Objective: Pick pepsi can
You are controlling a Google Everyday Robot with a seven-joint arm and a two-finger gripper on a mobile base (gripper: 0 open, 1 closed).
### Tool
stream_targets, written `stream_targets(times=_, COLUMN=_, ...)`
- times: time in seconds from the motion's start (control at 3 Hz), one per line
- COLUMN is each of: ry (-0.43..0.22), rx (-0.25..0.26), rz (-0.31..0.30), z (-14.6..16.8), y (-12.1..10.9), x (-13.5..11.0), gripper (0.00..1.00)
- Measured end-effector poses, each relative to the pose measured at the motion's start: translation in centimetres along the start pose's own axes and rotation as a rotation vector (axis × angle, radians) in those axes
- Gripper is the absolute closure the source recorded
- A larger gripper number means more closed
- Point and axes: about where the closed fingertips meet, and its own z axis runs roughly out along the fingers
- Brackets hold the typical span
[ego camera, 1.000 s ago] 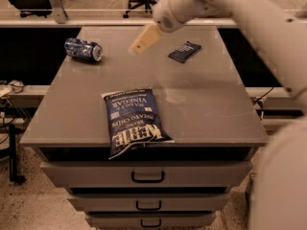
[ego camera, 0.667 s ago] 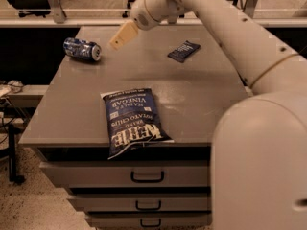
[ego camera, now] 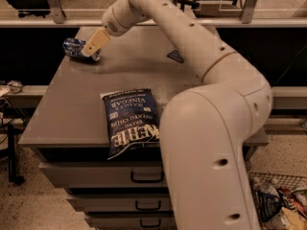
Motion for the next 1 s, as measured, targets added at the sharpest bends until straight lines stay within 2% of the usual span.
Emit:
stream_targets(times=0.33, ry=0.037, rx=-0.028, rz=-0.009, z=2.8, y=1.0, x=-0.4, gripper=0.0)
stream_targets(times=0.67, ry=0.106, rx=-0.072, rz=-0.02, z=4.9, y=2.7, x=-0.5, gripper=0.0)
stream_targets(times=1.0, ry=0.166, rx=-0.114, rz=-0.051, z=6.0, y=4.4, x=-0.2, gripper=0.19)
